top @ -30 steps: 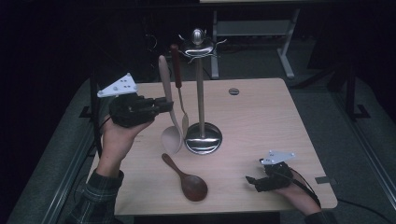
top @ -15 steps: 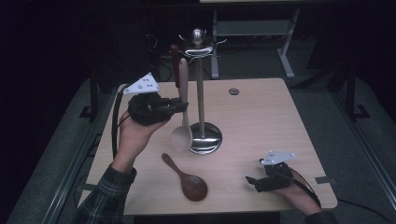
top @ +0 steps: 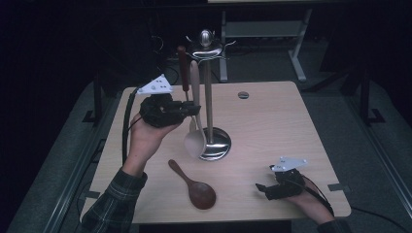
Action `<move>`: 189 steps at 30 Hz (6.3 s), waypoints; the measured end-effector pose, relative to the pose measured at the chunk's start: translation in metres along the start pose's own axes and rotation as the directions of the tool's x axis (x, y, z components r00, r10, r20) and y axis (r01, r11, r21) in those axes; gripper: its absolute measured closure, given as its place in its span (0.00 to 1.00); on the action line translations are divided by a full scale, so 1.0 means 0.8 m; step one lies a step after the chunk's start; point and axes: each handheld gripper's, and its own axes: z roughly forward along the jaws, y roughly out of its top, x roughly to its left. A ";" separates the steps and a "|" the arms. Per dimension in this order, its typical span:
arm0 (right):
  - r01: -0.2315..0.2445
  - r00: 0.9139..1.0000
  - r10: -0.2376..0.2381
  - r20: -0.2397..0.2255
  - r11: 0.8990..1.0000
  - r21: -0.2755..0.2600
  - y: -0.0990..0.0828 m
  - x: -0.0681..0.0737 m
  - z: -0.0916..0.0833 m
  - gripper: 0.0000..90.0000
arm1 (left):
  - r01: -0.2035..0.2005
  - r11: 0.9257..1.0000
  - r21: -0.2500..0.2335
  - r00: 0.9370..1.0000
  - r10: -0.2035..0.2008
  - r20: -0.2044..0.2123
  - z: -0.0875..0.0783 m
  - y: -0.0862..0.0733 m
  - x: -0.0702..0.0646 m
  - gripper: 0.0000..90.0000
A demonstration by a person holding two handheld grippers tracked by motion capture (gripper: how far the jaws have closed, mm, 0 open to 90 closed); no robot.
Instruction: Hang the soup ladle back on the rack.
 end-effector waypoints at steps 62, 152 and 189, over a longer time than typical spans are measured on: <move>-0.008 0.971 -0.100 -0.218 0.895 -0.445 0.197 0.054 -0.013 0.49 | -0.024 0.999 0.028 1.000 0.024 0.004 0.019 -0.003 -0.032 0.85; 0.069 0.912 -0.258 -0.319 0.862 -0.501 0.281 0.060 -0.002 0.88 | 0.052 0.991 0.121 0.994 -0.040 -0.100 -0.055 -0.164 0.016 0.42; -0.007 0.910 -0.207 -0.360 0.859 -0.511 0.285 0.043 0.015 0.88 | 0.153 0.962 0.226 0.984 -0.129 -0.120 -0.059 -0.259 0.033 0.40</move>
